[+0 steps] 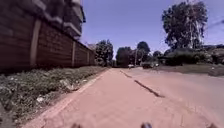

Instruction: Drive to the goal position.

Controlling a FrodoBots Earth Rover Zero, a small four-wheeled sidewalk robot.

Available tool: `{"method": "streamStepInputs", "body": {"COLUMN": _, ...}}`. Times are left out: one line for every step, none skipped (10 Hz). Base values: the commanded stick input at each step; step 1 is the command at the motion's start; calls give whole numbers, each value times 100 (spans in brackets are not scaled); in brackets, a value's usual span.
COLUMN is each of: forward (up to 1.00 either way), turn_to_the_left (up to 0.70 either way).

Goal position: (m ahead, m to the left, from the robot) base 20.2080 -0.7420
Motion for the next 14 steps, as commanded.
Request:
{"method": "streamStepInputs", "body": {"forward": 85, "turn_to_the_left": 0}}
{"method": "streamStepInputs", "body": {"forward": 85, "turn_to_the_left": 0}}
{"method": "streamStepInputs", "body": {"forward": 85, "turn_to_the_left": 0}}
{"method": "streamStepInputs", "body": {"forward": 85, "turn_to_the_left": 0}}
{"method": "streamStepInputs", "body": {"forward": 85, "turn_to_the_left": 0}}
{"method": "streamStepInputs", "body": {"forward": 85, "turn_to_the_left": 0}}
{"method": "streamStepInputs", "body": {"forward": 85, "turn_to_the_left": 0}}
{"method": "streamStepInputs", "body": {"forward": 85, "turn_to_the_left": 0}}
{"method": "streamStepInputs", "body": {"forward": 85, "turn_to_the_left": 0}}
{"method": "streamStepInputs", "body": {"forward": 85, "turn_to_the_left": -14}}
{"method": "streamStepInputs", "body": {"forward": 85, "turn_to_the_left": -30}}
{"method": "streamStepInputs", "body": {"forward": 85, "turn_to_the_left": 0}}
{"method": "streamStepInputs", "body": {"forward": 85, "turn_to_the_left": 0}}
{"method": "streamStepInputs", "body": {"forward": 85, "turn_to_the_left": 0}}
